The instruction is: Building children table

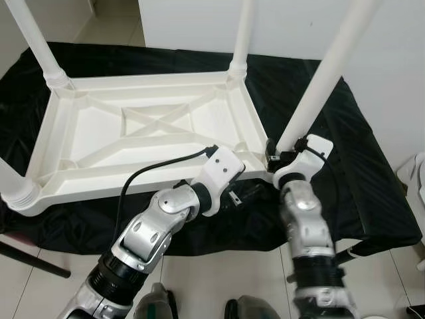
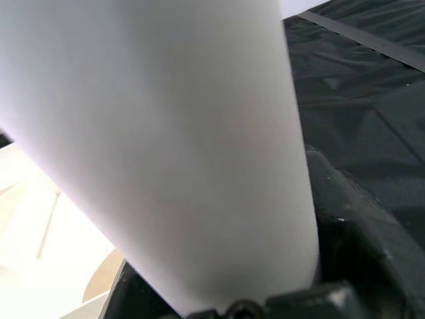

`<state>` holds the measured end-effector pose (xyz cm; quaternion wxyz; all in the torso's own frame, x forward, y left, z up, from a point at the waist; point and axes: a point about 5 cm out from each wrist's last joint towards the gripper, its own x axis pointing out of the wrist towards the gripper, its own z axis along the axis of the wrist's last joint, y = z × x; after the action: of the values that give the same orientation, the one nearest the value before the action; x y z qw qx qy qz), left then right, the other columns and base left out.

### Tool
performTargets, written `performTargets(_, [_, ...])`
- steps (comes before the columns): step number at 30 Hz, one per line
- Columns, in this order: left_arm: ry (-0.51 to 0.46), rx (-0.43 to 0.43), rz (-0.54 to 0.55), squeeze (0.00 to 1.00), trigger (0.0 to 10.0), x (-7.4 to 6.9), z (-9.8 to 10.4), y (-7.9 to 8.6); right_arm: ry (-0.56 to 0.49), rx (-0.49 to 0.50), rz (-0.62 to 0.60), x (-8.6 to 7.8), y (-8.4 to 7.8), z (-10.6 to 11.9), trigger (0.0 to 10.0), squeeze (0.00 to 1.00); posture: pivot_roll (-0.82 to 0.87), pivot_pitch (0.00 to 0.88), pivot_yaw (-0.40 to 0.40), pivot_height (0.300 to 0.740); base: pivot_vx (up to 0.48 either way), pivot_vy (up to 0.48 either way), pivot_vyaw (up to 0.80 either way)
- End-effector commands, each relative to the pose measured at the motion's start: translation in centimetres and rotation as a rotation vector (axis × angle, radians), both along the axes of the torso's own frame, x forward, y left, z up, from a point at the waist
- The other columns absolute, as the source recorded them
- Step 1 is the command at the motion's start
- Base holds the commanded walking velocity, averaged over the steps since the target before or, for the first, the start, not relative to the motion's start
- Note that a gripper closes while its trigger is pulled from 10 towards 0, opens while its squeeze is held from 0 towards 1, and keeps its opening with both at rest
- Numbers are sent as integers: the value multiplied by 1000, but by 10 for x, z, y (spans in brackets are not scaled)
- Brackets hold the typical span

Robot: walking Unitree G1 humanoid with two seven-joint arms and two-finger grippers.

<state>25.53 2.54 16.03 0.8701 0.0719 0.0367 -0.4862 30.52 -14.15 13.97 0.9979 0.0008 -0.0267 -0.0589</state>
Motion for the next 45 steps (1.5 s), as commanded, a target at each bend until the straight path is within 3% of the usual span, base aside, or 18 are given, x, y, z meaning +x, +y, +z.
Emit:
performTargets(1, [14, 9, -46, 0, 10000, -4, -3, -3, 48, 5, -43, -3, -7, -9, 10000, 0, -169, 37, -12, 740, 0, 0, 0])
performTargets(8, [12, 9, -51, 0, 10000, -3, -3, -4, 87, 15, -63, -3, -13, -10, 10000, 0, -167, 25, -16, 740, 0, 0, 0])
performTargets(9, [11, 10, -51, 0, 10000, -3, -3, -4, 92, 21, -57, -4, -11, -9, 10000, 1000, -165, 21, -18, 740, 0, 0, 0])
performTargets(13, [11, 11, -51, 0, 10000, -3, -3, -3, 91, 32, -38, -4, -10, -8, 10000, 1000, -163, 18, -19, 740, 0, 0, 0])
performTargets(16, [10, 13, -49, 0, 10000, -3, -3, -3, 95, 111, 67, -2, -8, -9, 10000, 1000, -162, 12, -19, 740, 0, 0, 0])
performTargets(17, [11, 14, -49, 0, 10000, -4, -3, -3, 96, 123, 145, 0, -12, -10, 10000, 208, -164, 10, -17, 740, 0, 0, 0])
performTargets(19, [11, 14, -49, 0, 10000, -4, -3, -3, 96, 123, 145, 0, -12, -10, 10000, 208, -164, 10, -17, 740, 0, 0, 0])
performTargets(20, [11, 14, -49, 0, 10000, -3, -4, -3, 97, 126, 193, 1, -15, -11, 10000, 0, -164, 9, -17, 740, 0, 0, 0])
performTargets(23, [8, 15, -52, 0, 10000, -3, -3, -3, 79, 53, 364, 5, -30, -6, 10000, 0, -170, 4, -15, 740, 0, 0, 0])
performTargets(28, [7, 16, -54, 0, 10000, -2, -3, -4, 73, -21, 443, 7, -37, -3, 10000, 0, -173, 1, -14, 740, 0, 0, 0])
performTargets(29, [5, 16, -57, 0, 10000, -2, -3, -4, 76, -65, 535, 8, -40, -2, 10000, 0, -176, 0, -8, 740, 0, 0, 0])
performTargets(32, [3, 16, -60, 0, 10000, -1, -3, -4, 76, -124, 604, 11, -44, -1, 10000, 0, -174, 0, -9, 740, 0, 0, 0])
performTargets(34, [0, 17, -62, 0, 10000, -1, -2, -4, 81, -184, 716, 14, -47, 1, 10000, 0, -171, 0, -9, 740, 0, 0, 0])
performTargets(42, [-4, 18, -52, 0, 10000, -1, -1, -2, 120, -251, 833, 25, -44, -1, 9882, 0, -153, 0, -12, 740, 0, 0, 0])
performTargets(43, [-5, 19, -47, 0, 10000, 0, -1, -2, 128, -261, 837, 27, -44, -3, 4078, 0, -150, 0, -13, 740, 0, 0, 0])
performTargets(44, [-5, 19, -45, 0, 10000, 0, -1, -1, 133, -267, 837, 28, -44, -3, 4078, 0, -150, 0, -14, 740, 0, 0, 0])
performTargets(45, [-5, 19, -44, 0, 10000, 0, -1, -1, 134, -270, 840, 29, -45, -4, 0, 0, -150, 0, -14, 740, 0, 0, 0])
